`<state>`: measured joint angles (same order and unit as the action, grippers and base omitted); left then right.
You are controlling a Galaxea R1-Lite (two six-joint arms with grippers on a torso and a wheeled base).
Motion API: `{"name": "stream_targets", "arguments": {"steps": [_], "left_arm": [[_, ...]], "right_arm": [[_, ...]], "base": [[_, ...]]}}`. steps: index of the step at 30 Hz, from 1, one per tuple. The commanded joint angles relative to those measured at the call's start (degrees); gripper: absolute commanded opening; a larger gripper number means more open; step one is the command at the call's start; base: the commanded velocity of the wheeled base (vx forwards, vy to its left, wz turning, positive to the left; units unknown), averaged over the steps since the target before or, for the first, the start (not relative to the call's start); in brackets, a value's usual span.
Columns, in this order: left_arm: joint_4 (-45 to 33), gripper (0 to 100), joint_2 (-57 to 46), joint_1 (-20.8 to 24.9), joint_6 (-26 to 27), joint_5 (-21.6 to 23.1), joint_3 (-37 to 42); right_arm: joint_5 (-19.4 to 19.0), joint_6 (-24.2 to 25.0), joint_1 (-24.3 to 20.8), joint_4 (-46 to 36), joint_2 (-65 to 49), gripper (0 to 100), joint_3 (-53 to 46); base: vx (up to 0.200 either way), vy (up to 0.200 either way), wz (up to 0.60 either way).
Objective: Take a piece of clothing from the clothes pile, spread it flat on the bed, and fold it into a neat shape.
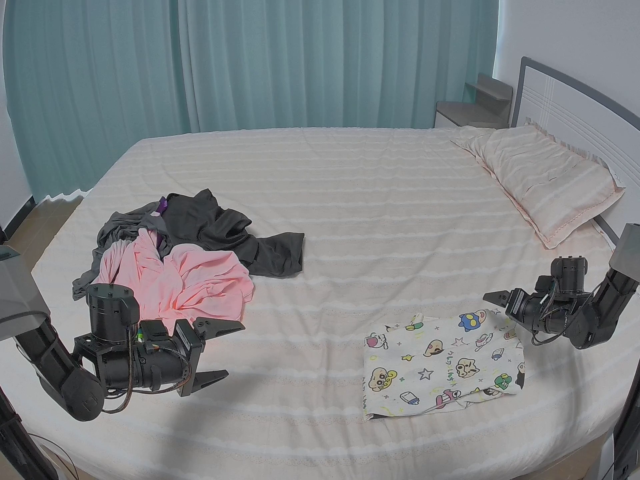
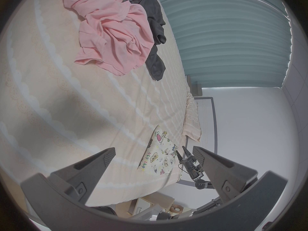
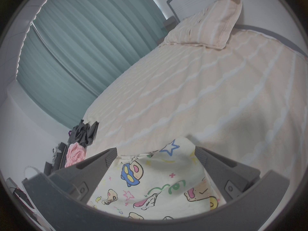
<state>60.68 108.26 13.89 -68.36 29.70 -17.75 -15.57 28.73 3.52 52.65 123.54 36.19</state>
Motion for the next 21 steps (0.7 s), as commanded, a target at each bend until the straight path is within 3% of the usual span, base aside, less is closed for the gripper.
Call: {"name": "stream_targets", "arguments": {"steps": [1,8,21], "left_arm": [[0.0,100,0.1,0.0,0.0,0.1,0.0],[0.0,100,0.2,0.0,0.0,0.1,0.0],[0.0,100,0.5,0.0,0.1,0.1,0.0]], "right_arm": [[-3.9,-1.2,2.0,-2.4,1.7,100,2.0],[-9.2,-2.2,3.6,-3.2,1.8,100,2.4],[-12.1,-2.1,5.2,-3.2,6.3,100,6.3]], "base": [[0.0,0.0,0.0],[0.0,0.0,0.0],[0.0,0.0,0.0]]}}
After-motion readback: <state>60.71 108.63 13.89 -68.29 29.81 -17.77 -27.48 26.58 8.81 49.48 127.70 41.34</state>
